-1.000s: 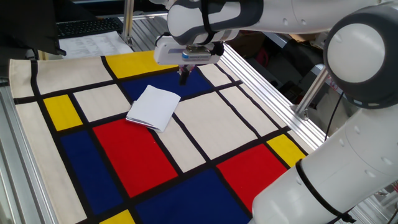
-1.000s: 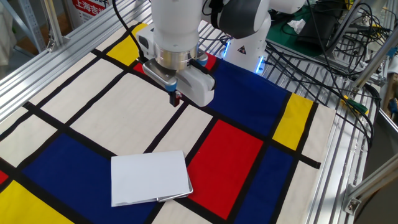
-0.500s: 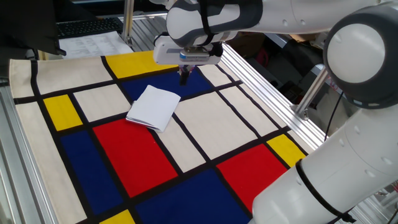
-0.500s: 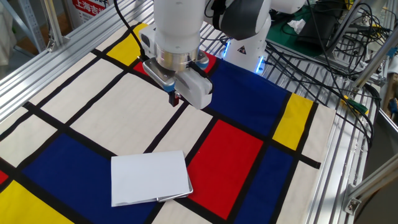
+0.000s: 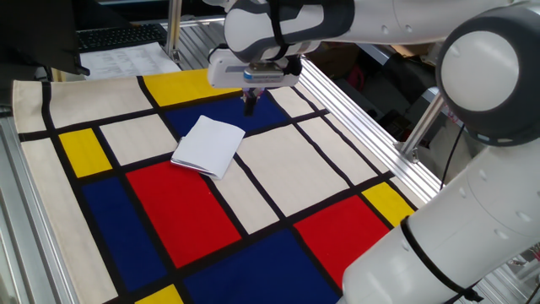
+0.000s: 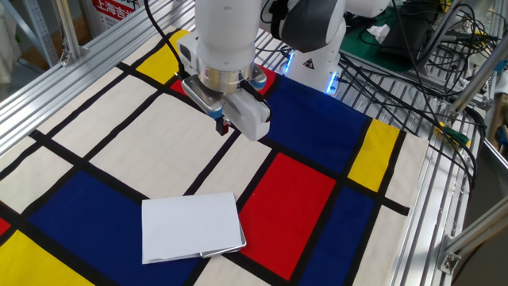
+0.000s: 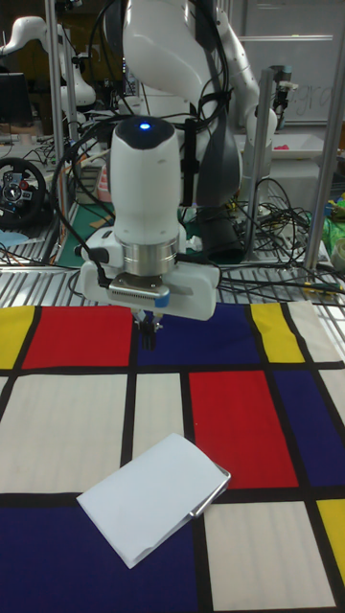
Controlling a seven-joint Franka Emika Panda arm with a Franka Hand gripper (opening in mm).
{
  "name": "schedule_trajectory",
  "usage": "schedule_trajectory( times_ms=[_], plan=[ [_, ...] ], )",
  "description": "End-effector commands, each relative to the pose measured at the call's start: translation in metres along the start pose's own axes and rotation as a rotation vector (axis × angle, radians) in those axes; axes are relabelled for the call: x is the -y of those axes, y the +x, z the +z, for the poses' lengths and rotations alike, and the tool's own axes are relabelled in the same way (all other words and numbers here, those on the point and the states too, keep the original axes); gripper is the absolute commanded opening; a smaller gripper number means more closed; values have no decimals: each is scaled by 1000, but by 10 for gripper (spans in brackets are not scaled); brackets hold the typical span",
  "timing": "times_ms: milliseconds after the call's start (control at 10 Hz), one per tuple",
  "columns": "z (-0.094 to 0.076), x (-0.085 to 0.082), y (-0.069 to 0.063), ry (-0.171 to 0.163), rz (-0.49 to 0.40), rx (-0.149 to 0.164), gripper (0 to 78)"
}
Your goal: Unfold a piece of paper
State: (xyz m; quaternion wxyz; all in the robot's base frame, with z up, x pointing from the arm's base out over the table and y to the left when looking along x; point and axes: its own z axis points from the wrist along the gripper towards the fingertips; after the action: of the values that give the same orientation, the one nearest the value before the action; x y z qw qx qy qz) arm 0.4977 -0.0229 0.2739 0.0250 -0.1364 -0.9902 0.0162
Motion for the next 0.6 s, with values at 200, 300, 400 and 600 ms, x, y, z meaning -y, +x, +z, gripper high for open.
schedule_trajectory(
  times_ms=[200,300,400,600],
  plan=[
    [-1,0,-1,53,-32,14,0],
    [-1,0,-1,71,-18,-10,0],
    [-1,0,-1,68,11,-17,0],
    [-1,0,-1,67,29,-26,0]
  ],
)
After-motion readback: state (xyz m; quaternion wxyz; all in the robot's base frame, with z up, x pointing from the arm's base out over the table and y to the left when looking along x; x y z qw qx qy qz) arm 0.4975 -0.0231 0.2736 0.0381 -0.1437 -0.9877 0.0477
